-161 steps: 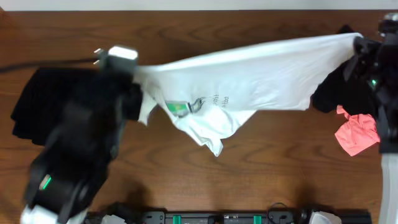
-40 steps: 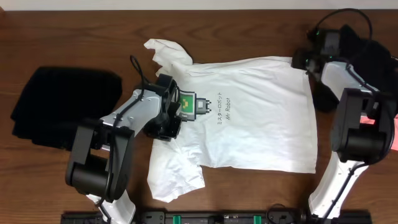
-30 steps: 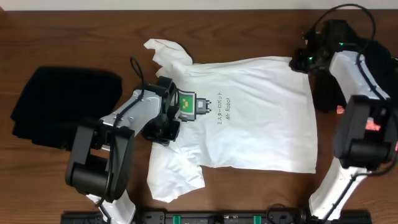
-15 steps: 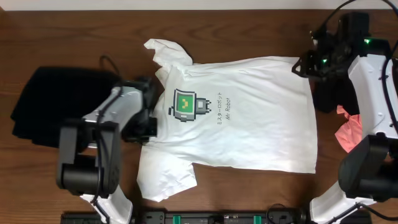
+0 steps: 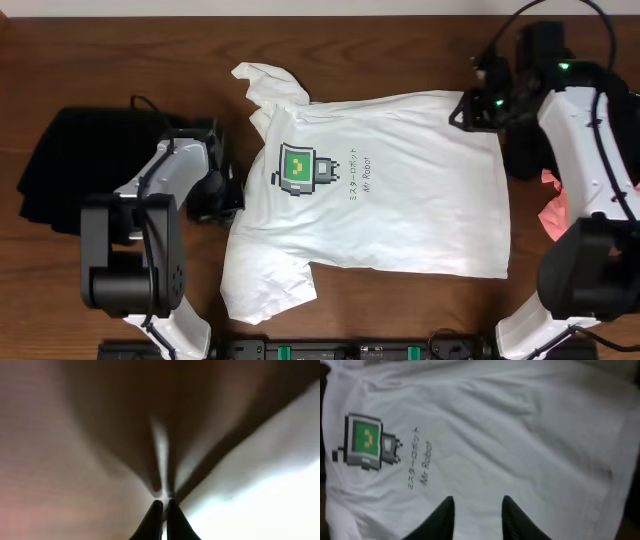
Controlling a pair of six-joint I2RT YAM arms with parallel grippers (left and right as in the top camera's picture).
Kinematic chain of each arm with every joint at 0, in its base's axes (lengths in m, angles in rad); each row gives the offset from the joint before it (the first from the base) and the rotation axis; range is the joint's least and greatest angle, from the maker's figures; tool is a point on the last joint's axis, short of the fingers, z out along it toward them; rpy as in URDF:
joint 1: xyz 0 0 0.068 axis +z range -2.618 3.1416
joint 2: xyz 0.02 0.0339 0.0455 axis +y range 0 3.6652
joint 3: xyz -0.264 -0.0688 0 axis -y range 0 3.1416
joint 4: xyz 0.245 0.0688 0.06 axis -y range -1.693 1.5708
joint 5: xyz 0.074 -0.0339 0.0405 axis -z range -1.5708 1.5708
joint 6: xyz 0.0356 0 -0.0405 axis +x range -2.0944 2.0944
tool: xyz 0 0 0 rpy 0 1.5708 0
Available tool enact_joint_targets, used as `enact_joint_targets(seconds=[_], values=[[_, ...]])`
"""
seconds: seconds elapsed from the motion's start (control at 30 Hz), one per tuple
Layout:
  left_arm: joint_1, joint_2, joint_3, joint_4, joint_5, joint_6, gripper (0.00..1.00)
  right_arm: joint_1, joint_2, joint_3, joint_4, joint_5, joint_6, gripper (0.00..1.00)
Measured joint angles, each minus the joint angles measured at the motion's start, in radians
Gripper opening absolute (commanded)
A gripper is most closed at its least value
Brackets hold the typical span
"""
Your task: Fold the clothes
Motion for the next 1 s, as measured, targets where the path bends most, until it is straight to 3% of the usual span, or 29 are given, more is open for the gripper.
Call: enact_joint_targets(seconds=[0.27, 0.53, 0.73, 1.0], values=[[-0.005, -0.041, 0.0, 0.069, 0.058, 0.075, 0.06, 0.04, 0.001, -0.214, 0.125, 0.023, 0.05, 0.01], [-0.005, -0.078, 0.0, 0.075, 0.038, 0.101, 0.06, 0.04, 0.001, -0.425, 0.287, 0.061, 0.137, 0.01], [-0.006, -0.154, 0.005, 0.116, 0.125, 0.111, 0.07, 0.04, 0.003, -0.549, 0.385, 0.205, 0.235, 0.01], [-0.04, -0.117, -0.003, 0.216, 0.185, 0.132, 0.07, 0.04, -0.014, -0.574, 0.413, 0.229, 0.286, 0.01]])
